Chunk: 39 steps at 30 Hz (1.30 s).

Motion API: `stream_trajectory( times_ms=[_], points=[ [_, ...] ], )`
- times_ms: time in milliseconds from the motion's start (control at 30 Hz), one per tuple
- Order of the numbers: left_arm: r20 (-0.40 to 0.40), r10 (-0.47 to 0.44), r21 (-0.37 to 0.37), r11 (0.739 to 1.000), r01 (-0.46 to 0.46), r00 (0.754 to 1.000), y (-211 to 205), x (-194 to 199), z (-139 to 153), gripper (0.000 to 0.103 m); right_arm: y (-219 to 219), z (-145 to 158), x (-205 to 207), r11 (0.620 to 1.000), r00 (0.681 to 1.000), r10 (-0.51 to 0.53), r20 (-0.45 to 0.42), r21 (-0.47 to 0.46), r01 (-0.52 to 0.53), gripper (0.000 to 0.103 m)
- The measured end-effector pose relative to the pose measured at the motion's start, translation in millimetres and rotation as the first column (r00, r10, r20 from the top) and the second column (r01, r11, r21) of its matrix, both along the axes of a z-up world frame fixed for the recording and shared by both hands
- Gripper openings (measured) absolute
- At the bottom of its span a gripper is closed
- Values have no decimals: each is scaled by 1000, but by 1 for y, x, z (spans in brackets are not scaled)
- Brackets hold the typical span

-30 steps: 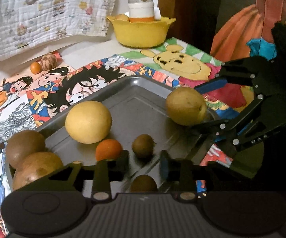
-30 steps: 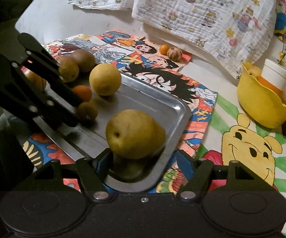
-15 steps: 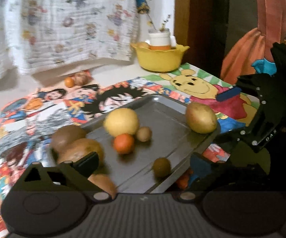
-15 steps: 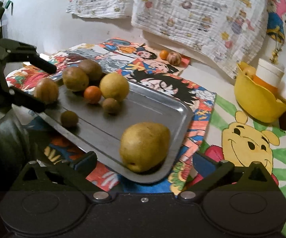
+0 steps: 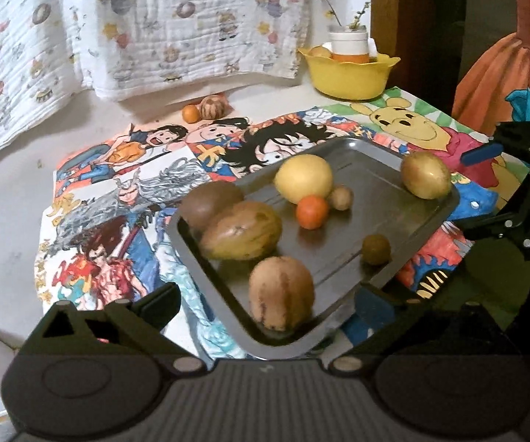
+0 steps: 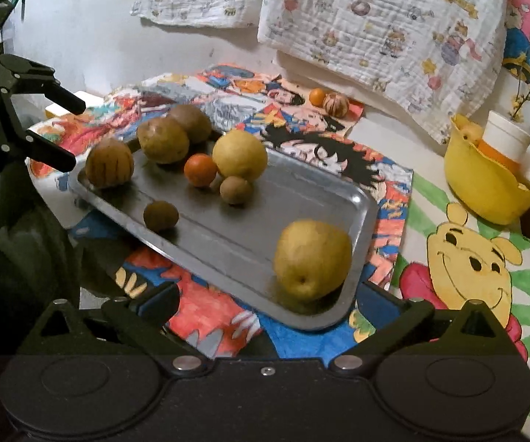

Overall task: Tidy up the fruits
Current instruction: 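Move both tools back to the tangerine and striped fruit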

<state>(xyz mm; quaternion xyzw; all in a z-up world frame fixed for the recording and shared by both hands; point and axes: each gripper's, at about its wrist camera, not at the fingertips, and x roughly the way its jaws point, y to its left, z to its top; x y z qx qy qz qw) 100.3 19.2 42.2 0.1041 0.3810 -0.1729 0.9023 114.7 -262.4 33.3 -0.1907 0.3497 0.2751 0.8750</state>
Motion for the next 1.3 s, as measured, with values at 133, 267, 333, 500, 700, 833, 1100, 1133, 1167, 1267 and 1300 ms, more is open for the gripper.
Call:
stream_trajectory(
  times_ms=[133, 267, 333, 500, 700, 833, 1100, 1133, 1167, 1267, 1300],
  points=[
    [-3, 25, -3, 1000, -25, 1000, 7, 13, 9, 102, 6, 8, 12, 999, 1000, -3, 6, 34, 3, 102],
    [14, 32, 11, 999, -33, 999, 13, 33, 23, 102, 16, 20, 28, 998, 1000, -5, 27, 62, 4, 102],
    [16, 45, 8, 999, -45, 999, 17, 44, 28, 102, 20, 25, 38, 997, 999, -11, 36, 83, 8, 102],
    [8, 69, 10, 998, -69, 998, 27, 77, 33, 102, 29, 38, 68, 991, 998, -38, 45, 129, 32, 102],
    [-4, 101, 6, 995, -101, 995, 40, 121, 28, 102, 35, 45, 108, 988, 995, -90, 32, 131, 85, 102],
    [15, 121, 3, 993, -121, 993, 50, 152, 26, 102, 39, 48, 136, 984, 989, -145, 15, 104, 143, 102],
    [76, 94, -9, 996, -93, 993, 53, 212, 28, 102, 59, 68, 190, 991, 987, -135, 91, 12, 134, 102],
    [86, 82, -4, 997, -82, 993, 51, 218, 27, 102, 64, 70, 198, 993, 987, -116, 107, -8, 118, 102],
    [94, 66, 1, 998, -66, 993, 50, 225, 26, 102, 67, 72, 204, 995, 988, -99, 118, -21, 102, 102],
    [135, 11, 27, 1000, -15, 991, 45, 243, 21, 102, 79, 73, 222, 998, 989, 14, 145, -64, -5, 102],
    [152, -9, 46, 999, 2, 988, 43, 248, 18, 102, 83, 72, 227, 996, 988, 46, 151, -85, -33, 102]
  ],
)
